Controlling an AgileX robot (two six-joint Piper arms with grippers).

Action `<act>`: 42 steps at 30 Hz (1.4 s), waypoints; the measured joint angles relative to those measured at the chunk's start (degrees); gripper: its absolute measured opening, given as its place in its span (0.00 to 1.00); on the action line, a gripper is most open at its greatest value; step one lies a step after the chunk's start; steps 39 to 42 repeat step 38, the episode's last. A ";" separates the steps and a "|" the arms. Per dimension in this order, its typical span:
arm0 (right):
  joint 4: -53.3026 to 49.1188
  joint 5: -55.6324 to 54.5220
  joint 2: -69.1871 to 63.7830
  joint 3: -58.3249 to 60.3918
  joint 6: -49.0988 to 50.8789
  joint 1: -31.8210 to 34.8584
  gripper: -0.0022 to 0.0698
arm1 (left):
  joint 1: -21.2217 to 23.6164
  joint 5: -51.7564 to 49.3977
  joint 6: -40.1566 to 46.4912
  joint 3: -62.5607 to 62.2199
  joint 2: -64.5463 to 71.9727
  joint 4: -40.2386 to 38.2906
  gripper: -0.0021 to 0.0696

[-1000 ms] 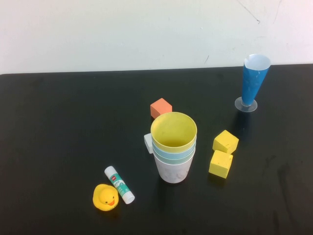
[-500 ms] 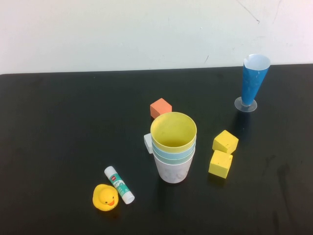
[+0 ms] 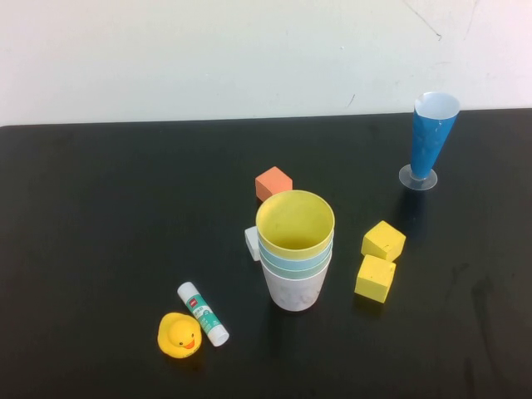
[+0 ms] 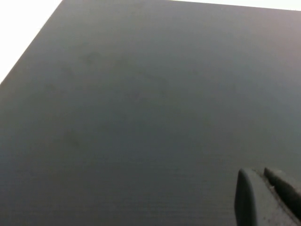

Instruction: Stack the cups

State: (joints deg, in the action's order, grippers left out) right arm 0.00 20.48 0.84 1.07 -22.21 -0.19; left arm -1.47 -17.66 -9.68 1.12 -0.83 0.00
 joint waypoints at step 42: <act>-6.66 -0.26 0.00 0.09 20.17 0.00 0.03 | 0.00 0.00 0.00 0.00 0.00 0.00 0.03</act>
